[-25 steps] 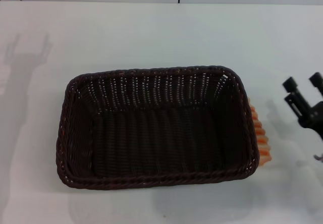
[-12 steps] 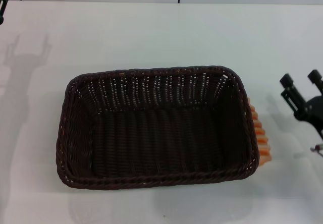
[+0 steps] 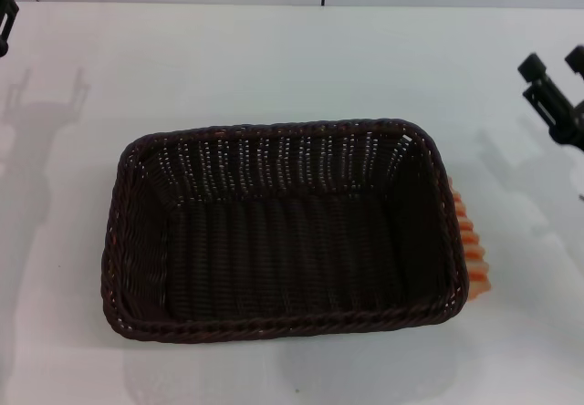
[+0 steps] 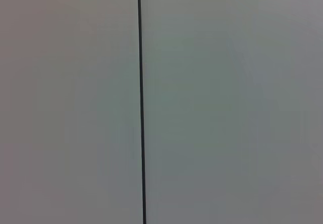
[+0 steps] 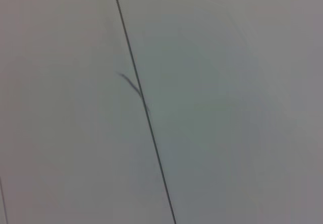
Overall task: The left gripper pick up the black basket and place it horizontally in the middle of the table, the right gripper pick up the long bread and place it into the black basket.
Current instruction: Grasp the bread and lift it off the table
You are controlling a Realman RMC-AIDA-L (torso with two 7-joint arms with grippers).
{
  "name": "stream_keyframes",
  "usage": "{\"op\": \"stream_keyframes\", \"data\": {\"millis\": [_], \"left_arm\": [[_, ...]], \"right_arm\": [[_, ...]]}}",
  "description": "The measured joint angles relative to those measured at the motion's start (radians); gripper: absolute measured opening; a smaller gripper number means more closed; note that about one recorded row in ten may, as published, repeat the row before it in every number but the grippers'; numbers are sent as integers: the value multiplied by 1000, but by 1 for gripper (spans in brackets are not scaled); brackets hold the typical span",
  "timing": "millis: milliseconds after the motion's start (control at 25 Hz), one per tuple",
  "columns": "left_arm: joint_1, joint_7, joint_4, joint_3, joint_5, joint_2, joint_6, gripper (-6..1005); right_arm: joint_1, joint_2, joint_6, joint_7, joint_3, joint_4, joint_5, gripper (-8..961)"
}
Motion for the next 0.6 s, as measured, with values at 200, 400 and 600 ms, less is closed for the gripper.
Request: {"op": "stream_keyframes", "data": {"millis": [200,400,600], "left_arm": [[0,1,3,0,0,0,-20,766],[0,1,5,-1,-2,0,-39,767],[-2,1,14,-9,-2,0,-46,767]], "right_arm": [[38,-74,145,-16,35,127,-13,740],[33,-121,410,-32,197,299,-153,740],[-36,-130,901,-27,477,594,-425,741]]}}
